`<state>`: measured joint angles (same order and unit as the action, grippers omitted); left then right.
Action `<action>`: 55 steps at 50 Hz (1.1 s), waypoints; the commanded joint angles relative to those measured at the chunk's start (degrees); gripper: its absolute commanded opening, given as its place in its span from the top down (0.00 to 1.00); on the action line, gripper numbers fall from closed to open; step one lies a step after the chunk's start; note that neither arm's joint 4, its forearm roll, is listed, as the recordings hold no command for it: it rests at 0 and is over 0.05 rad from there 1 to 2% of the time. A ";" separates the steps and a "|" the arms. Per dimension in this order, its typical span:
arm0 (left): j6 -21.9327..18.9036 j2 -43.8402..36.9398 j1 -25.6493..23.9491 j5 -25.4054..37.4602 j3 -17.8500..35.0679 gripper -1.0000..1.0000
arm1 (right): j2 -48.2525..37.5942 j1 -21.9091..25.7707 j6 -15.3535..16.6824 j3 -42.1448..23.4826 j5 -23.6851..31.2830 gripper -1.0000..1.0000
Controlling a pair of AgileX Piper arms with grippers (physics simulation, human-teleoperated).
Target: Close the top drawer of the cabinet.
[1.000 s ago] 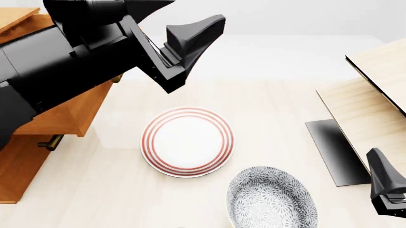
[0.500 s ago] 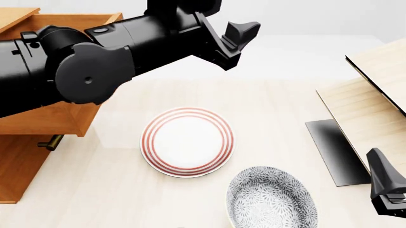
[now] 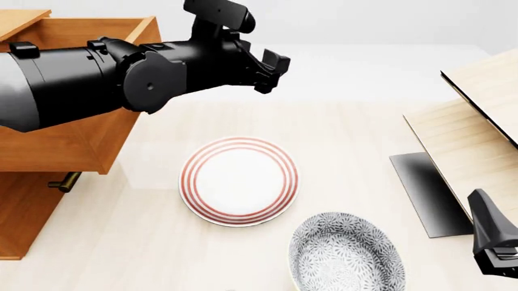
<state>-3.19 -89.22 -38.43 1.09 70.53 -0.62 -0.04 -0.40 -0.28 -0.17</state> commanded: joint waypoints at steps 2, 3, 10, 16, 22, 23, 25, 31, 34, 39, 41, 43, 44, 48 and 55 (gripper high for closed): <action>5.51 -1.12 4.22 -0.47 -3.25 0.00 | 0.00 0.01 0.05 0.00 -0.01 0.00; 5.69 -1.00 4.40 -0.79 -3.84 0.00 | -0.02 0.01 0.05 0.00 -0.03 0.00; 6.69 -0.26 6.59 -2.59 -6.94 0.00 | -0.12 0.01 0.04 0.01 -0.13 0.00; 7.30 1.20 10.40 -4.09 -10.44 0.00 | -0.06 0.01 0.01 0.04 -0.08 0.00; 6.48 1.65 14.23 -4.64 -11.22 0.00 | -0.17 0.01 0.01 0.06 -0.21 0.00; 6.35 1.53 14.92 -4.70 -11.17 0.00 | -0.21 0.01 -0.01 0.06 -0.26 0.00; 6.17 1.42 15.97 -4.70 -10.93 0.00 | -0.31 0.01 0.03 0.08 -0.39 0.00; 5.91 1.05 18.33 -5.20 -11.16 0.00 | -0.43 0.01 0.03 0.07 -0.50 0.00; 5.62 0.45 19.76 -5.77 -11.57 0.00 | -0.46 0.01 0.01 0.08 -0.53 0.00; 5.18 0.75 22.62 -6.17 -12.18 0.00 | -0.31 0.01 0.00 0.08 -0.39 0.00; 5.38 1.27 23.43 -6.08 -12.44 0.00 | -0.28 0.01 -0.01 0.09 -0.36 0.00; 5.40 1.78 24.64 -6.17 -12.88 0.00 | -0.25 0.01 0.02 0.09 -0.34 0.00; 5.45 1.98 25.12 -6.22 -13.13 0.00 | -0.25 0.01 0.02 0.09 -0.34 0.00; 5.20 2.49 26.65 -6.56 -14.05 0.00 | -0.23 0.01 -0.02 0.08 -0.30 0.00; 4.59 3.38 30.46 -7.91 -16.97 0.00 | -0.11 0.01 0.02 0.06 -0.17 0.00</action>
<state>1.76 -86.43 -12.83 -5.90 57.21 -0.84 -0.03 -0.40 -0.21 -0.46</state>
